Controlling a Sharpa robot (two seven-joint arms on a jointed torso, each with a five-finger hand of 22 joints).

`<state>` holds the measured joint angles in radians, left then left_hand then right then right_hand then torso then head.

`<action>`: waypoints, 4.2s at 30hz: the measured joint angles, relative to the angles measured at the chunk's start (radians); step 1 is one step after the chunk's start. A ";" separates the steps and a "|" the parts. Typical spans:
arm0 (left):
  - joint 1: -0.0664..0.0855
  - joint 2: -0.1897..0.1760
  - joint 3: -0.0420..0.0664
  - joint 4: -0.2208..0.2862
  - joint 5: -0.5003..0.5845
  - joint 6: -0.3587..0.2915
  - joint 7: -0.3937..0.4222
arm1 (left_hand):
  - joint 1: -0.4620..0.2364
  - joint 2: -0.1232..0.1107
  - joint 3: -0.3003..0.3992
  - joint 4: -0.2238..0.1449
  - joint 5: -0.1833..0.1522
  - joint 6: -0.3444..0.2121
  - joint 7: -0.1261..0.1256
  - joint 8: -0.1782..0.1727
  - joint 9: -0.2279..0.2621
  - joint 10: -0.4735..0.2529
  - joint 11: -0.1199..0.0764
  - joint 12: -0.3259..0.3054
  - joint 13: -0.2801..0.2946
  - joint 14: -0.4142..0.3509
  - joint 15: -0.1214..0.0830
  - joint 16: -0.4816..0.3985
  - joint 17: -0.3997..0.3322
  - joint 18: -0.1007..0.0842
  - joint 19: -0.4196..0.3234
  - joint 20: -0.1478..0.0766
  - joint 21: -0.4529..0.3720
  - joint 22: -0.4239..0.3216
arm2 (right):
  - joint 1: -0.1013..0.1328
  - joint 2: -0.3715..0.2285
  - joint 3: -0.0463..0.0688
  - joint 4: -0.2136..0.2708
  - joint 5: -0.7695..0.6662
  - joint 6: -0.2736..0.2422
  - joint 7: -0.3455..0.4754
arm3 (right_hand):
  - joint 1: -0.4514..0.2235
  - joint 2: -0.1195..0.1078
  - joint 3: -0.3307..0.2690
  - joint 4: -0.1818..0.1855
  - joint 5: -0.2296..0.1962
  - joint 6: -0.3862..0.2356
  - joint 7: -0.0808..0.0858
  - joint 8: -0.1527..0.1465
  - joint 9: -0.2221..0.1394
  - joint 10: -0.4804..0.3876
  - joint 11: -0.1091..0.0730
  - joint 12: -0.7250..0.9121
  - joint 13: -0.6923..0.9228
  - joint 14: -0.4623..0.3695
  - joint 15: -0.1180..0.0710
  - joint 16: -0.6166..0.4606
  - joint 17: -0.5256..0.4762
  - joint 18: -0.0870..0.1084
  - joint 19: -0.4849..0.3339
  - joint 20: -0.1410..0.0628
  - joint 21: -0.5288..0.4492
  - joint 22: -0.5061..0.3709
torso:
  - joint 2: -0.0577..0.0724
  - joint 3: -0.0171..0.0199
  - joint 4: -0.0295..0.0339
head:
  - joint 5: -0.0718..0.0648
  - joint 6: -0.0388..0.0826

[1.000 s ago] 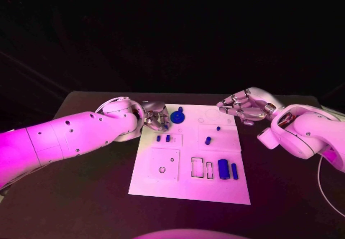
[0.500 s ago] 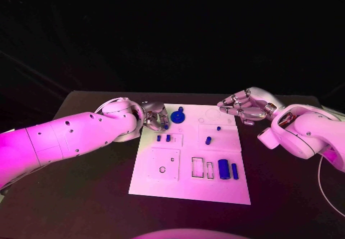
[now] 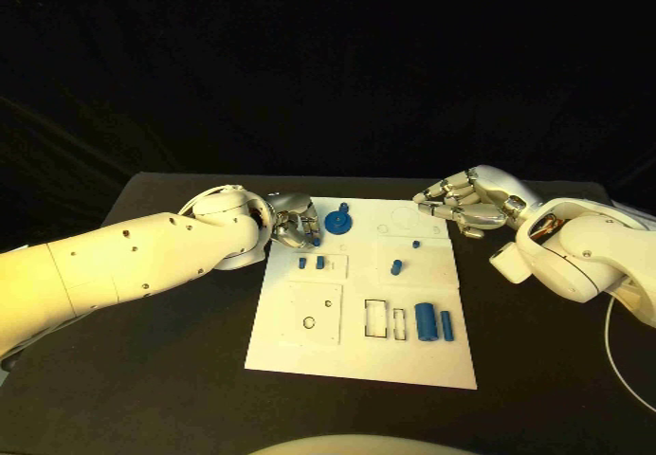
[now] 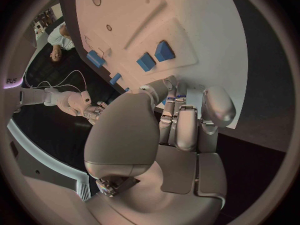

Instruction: Assemble the parts on the task board

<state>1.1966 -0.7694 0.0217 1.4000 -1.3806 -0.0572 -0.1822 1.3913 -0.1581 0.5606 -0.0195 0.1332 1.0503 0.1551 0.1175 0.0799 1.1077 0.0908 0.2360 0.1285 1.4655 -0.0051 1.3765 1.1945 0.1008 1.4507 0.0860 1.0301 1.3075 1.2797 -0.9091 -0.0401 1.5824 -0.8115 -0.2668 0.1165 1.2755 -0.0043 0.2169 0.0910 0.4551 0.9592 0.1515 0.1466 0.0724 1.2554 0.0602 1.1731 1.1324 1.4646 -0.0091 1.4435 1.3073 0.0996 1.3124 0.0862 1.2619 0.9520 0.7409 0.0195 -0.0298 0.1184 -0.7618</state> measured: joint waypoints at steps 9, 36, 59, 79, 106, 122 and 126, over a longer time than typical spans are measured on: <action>0.000 -0.028 0.001 0.001 0.009 -0.004 -0.001 | 0.000 0.000 0.011 -0.006 0.000 -0.004 0.004 -0.006 -0.002 -0.009 0.002 -0.012 -0.006 0.000 0.000 0.000 -0.007 0.000 -0.004 0.004 -0.010 0.000 | 0.000 0.000 0.000 -0.024 -0.001 0.000 -0.001 | 0.005 -0.005 0.014 -0.006 0.000 -0.008 0.000 0.000 0.000 -0.062 0.006 -0.075 -0.080 0.000 0.000 -0.012 0.001 0.008 -0.008 0.000 -0.017 -0.023 | -0.001 -0.0002 -0.0005 | -0.002 0.002; 0.001 -0.113 -0.011 0.047 1.301 -0.167 0.431 | -0.072 0.033 -0.146 0.037 0.000 0.014 0.000 0.001 0.001 0.010 -0.009 0.089 0.021 -0.227 0.016 -0.354 -0.545 0.062 -0.207 0.021 -0.612 -0.287 | -0.022 0.091 0.000 -0.105 -0.746 0.053 -0.193 | 0.086 -0.094 0.212 -0.126 -0.260 0.074 -0.005 -0.002 0.002 -0.242 0.022 -0.916 -0.891 0.002 0.009 -0.200 -0.145 0.032 -0.071 0.015 -0.154 -0.229 | -0.016 -0.0075 -0.0066 | -0.057 0.035; 0.000 -0.124 -0.013 0.092 1.480 -0.139 0.506 | -0.051 0.054 -0.167 0.026 0.000 0.014 0.000 0.010 0.001 -0.005 -0.009 0.113 0.033 -0.233 0.010 -0.354 -0.564 0.062 -0.204 0.018 -0.628 -0.303 | -0.067 0.175 0.000 -0.139 -0.985 0.115 -0.251 | 0.080 -0.107 0.232 -0.130 -0.307 0.078 -0.009 -0.027 0.000 -0.230 0.020 -0.960 -0.983 0.002 0.009 -0.209 -0.154 0.032 -0.060 0.011 -0.163 -0.239 | -0.014 -0.0086 -0.0044 | -0.064 0.027; 0.000 -0.128 -0.014 0.095 1.477 -0.137 0.487 | -0.046 0.059 -0.176 0.023 0.000 0.011 0.004 0.010 0.001 -0.013 -0.009 0.120 0.036 -0.241 0.009 -0.361 -0.586 0.062 -0.203 0.018 -0.632 -0.309 | -0.079 0.203 0.008 -0.165 -1.003 0.140 -0.247 | 0.082 -0.084 0.237 -0.135 -0.348 0.149 -0.027 -0.013 0.017 -0.126 0.002 -0.954 -1.014 0.002 0.001 -0.215 -0.150 0.032 -0.032 0.003 -0.154 -0.208 | -0.015 -0.0081 -0.0052 | -0.058 0.018; 0.000 -0.128 -0.014 0.097 1.456 -0.115 0.463 | -0.004 0.090 -0.169 0.000 0.000 0.007 0.007 0.024 0.001 -0.030 -0.005 0.145 0.043 -0.245 0.006 -0.370 -0.609 0.062 -0.193 0.014 -0.643 -0.322 | -0.104 0.178 0.004 -0.135 -1.020 0.034 -0.267 | 0.084 -0.047 0.246 -0.144 -0.407 0.180 -0.033 -0.004 0.028 -0.087 -0.004 -0.973 -1.034 0.002 -0.013 -0.221 -0.159 0.032 -0.012 -0.009 -0.131 -0.168 | -0.016 -0.0091 -0.0051 | -0.053 0.011; 0.000 -0.129 -0.014 0.096 1.445 -0.111 0.456 | -0.005 0.090 -0.166 -0.003 0.006 -0.009 0.016 0.024 0.000 -0.043 0.000 0.151 0.043 -0.248 0.009 -0.373 -0.616 0.062 -0.193 0.014 -0.647 -0.323 | -0.101 0.127 0.028 -0.056 -0.987 -0.038 -0.269 | 0.088 -0.043 0.250 -0.148 -0.403 0.179 -0.033 -0.004 0.028 -0.086 -0.003 -0.976 -1.037 0.002 -0.013 -0.221 -0.152 0.032 -0.012 -0.009 -0.126 -0.159 | -0.016 -0.0086 -0.0056 | -0.050 0.012; 0.000 -0.129 -0.014 0.096 1.445 -0.110 0.455 | -0.005 0.090 -0.166 -0.003 0.006 -0.009 0.016 0.024 0.000 -0.046 0.004 0.151 0.043 -0.248 0.009 -0.374 -0.616 0.062 -0.193 0.014 -0.647 -0.323 | -0.100 0.117 0.032 -0.020 -0.978 -0.052 -0.268 | 0.088 -0.043 0.249 -0.148 -0.403 0.179 -0.033 -0.004 0.030 -0.086 -0.003 -0.976 -1.037 0.002 -0.013 -0.221 -0.151 0.032 -0.009 -0.006 -0.126 -0.157 | -0.015 -0.0091 -0.0060 | -0.049 0.012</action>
<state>1.1968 -0.8979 0.0081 1.4959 0.0639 -0.1674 0.2729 1.3867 -0.0685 0.3948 -0.0225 0.1387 1.0413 0.1711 0.1415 0.0802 1.0614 0.0943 0.3867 0.1710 1.2172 0.0039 1.0027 0.5784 0.1629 1.2580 0.1002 0.3833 0.9847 1.1799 -0.7922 -0.0086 1.5623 -1.7899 -0.3187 -0.1516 1.3638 -0.0473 0.4664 -0.0567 0.0523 1.1384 0.1188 0.1423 0.1021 1.1694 0.0570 0.1970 0.0957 1.4667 -0.0216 1.2227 1.1566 0.1315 1.3039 0.0806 1.1359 0.7953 0.7259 0.0104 -0.0359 0.0691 -0.7494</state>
